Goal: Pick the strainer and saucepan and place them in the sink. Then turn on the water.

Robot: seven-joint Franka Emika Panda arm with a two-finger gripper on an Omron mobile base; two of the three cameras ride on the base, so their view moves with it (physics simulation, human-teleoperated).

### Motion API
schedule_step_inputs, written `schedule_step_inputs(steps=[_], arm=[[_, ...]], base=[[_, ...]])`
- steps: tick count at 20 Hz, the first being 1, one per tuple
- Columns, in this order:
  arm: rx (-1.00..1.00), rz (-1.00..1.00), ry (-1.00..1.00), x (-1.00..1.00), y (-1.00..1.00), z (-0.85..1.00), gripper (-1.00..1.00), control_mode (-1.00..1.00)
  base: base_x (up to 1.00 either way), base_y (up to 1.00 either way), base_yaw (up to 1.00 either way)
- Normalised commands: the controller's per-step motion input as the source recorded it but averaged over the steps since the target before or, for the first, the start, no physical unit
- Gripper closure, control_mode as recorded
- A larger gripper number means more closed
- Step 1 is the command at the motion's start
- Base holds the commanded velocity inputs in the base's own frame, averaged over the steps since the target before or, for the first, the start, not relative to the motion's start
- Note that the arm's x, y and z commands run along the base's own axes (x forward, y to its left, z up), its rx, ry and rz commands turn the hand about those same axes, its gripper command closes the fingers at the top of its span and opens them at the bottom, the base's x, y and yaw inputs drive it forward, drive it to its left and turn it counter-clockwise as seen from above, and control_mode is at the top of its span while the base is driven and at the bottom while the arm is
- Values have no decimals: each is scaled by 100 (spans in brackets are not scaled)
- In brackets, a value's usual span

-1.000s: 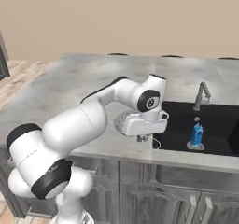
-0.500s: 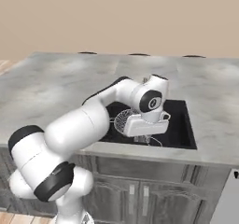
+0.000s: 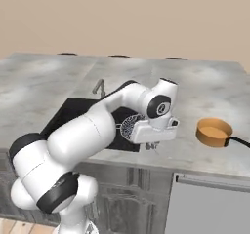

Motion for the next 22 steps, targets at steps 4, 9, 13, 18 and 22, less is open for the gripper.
schedule_step_inputs(steps=[4,9,13,18,22], arm=[[0,0,0,0,0,0,100,100],[0,0,0,0,0,0,100,100],[0,0,0,0,0,0,100,100],[0,0,0,0,0,0,100,100],[0,0,0,0,0,0,100,100]], base=[[48,-75,23],[44,-61,31],[22,-1,17],[29,-2,15],[64,-8,16]])
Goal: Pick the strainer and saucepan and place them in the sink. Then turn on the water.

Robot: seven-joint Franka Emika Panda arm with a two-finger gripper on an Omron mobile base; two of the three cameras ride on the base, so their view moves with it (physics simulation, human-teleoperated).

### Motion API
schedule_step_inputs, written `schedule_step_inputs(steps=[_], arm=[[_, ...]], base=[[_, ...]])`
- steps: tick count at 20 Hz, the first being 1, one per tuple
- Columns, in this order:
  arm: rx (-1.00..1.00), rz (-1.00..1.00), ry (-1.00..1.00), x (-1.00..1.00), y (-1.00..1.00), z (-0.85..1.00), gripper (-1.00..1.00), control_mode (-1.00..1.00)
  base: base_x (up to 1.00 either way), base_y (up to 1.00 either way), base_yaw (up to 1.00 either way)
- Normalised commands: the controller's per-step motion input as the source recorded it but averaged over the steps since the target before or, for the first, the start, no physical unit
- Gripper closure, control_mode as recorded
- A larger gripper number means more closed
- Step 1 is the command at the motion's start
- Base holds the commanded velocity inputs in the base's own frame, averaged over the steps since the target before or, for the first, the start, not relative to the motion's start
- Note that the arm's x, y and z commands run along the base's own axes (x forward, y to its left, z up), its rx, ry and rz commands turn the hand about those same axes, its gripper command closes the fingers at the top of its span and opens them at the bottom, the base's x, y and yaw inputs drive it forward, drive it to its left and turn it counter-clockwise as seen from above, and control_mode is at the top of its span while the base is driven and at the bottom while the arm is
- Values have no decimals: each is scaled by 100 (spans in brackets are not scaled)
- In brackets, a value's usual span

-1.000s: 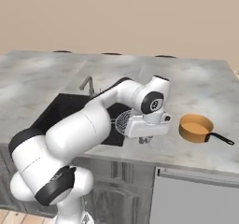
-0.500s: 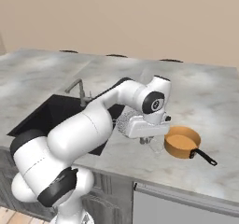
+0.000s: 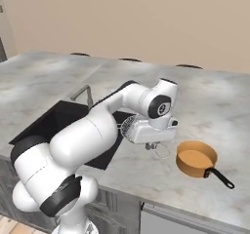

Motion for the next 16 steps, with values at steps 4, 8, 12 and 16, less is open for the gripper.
schedule_step_inputs(steps=[4,8,12,16], arm=[[0,0,0,0,0,0,100,100],[0,0,0,0,0,0,100,100],[0,0,0,0,0,0,100,100],[0,0,0,0,7,0,100,-100]], base=[[29,-1,8],[1,0,1],[0,0,0],[0,0,0]])
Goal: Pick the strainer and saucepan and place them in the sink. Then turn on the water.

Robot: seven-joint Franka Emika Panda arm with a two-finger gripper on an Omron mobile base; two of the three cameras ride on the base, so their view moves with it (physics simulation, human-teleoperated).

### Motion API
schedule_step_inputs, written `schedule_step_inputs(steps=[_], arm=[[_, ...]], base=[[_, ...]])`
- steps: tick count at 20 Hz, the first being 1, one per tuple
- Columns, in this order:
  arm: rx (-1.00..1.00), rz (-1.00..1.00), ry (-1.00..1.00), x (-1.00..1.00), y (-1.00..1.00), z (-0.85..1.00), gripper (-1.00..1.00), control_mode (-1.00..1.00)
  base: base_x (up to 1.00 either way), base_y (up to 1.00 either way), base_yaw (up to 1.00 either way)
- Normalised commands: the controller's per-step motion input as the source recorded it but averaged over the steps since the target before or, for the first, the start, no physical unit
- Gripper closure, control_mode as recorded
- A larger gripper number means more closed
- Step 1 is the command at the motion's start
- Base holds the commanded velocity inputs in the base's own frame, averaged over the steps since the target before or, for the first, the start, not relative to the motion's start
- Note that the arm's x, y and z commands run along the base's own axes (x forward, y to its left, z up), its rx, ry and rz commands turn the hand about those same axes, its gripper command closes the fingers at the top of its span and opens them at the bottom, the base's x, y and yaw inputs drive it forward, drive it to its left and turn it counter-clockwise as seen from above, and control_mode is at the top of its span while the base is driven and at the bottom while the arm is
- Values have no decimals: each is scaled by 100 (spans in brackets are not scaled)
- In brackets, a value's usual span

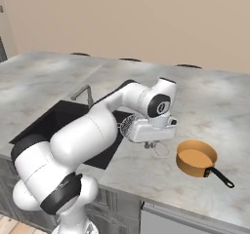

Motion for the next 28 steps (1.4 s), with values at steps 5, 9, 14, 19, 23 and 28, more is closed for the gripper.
schedule_step_inputs(steps=[5,9,14,19,23,28], arm=[[-1,2,2,1,83,0,100,-100],[0,9,1,0,90,-6,100,-100],[1,21,0,16,60,-5,100,-100],[6,29,0,34,39,-18,100,-100],[11,20,3,7,18,-9,100,-100],[11,12,7,7,34,-5,100,-100]], base=[[0,0,0],[0,0,0],[0,0,0],[0,0,0],[0,0,0],[0,0,0]])
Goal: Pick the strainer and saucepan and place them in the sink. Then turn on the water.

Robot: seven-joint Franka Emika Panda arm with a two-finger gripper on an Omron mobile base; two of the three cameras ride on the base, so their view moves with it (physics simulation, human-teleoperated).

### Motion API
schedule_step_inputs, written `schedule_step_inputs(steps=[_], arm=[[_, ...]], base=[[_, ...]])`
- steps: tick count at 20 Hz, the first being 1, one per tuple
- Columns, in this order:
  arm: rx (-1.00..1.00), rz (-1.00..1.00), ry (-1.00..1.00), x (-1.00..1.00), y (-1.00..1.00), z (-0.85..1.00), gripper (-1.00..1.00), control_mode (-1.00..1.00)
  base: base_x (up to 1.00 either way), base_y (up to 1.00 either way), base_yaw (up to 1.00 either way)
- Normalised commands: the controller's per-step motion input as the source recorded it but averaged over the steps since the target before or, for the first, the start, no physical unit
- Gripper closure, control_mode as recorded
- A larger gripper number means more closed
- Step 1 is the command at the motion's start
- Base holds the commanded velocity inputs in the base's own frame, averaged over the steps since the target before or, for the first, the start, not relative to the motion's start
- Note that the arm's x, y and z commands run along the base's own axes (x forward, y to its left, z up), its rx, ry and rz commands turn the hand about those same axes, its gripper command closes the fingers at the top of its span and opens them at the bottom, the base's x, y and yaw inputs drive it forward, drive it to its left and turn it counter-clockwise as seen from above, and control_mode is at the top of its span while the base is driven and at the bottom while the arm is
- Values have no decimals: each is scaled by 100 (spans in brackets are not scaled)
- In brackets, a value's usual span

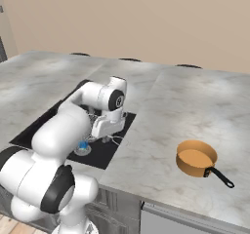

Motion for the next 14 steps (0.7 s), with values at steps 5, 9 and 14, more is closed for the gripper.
schedule_step_inputs(steps=[5,9,14], arm=[[3,2,7,19,63,-4,100,-100],[0,2,4,5,62,-13,100,-100],[0,4,0,0,54,-23,100,-100]], base=[[0,0,0],[0,0,0],[0,0,0]])
